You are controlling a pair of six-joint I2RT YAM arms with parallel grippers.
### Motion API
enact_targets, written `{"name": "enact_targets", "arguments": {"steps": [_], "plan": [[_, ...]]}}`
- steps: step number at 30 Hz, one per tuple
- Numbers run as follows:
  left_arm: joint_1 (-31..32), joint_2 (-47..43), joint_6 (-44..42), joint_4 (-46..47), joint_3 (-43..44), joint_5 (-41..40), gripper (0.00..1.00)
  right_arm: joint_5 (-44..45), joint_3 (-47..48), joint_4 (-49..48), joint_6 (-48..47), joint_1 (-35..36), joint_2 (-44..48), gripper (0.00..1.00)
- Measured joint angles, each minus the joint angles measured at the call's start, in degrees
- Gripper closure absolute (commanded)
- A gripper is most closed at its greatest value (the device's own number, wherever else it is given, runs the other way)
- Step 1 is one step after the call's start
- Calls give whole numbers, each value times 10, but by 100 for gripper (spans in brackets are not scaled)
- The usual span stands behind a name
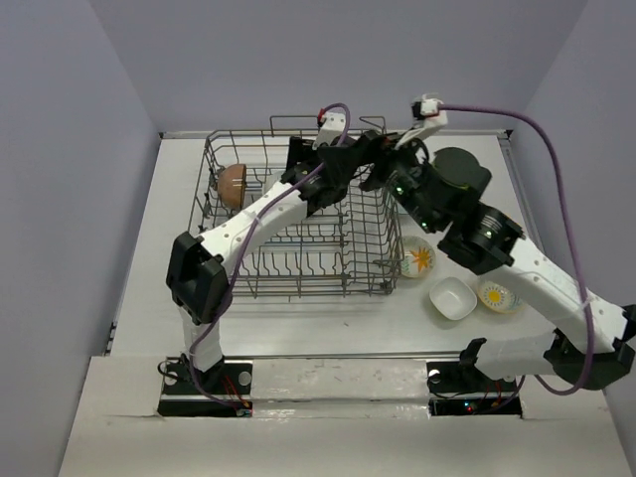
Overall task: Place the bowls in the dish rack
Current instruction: Insert the bowl into the dish rack, then pick up the bowl from the center of the board.
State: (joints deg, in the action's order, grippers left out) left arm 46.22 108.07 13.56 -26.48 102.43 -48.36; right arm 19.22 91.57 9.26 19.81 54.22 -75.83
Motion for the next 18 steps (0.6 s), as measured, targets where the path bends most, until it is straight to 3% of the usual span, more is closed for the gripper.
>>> {"name": "enact_targets", "arguments": {"steps": [7,14,18], "plan": [[-48,-135,38,-9,-77,42,1,136,-22,107,17,-14,115,0],[-54,-301,66,1,-168,86,1,284,-99,237,73,-18,151,0],[-54,-351,75,10,-214,106,1,322,-151,293,99,-49,152,0]]}}
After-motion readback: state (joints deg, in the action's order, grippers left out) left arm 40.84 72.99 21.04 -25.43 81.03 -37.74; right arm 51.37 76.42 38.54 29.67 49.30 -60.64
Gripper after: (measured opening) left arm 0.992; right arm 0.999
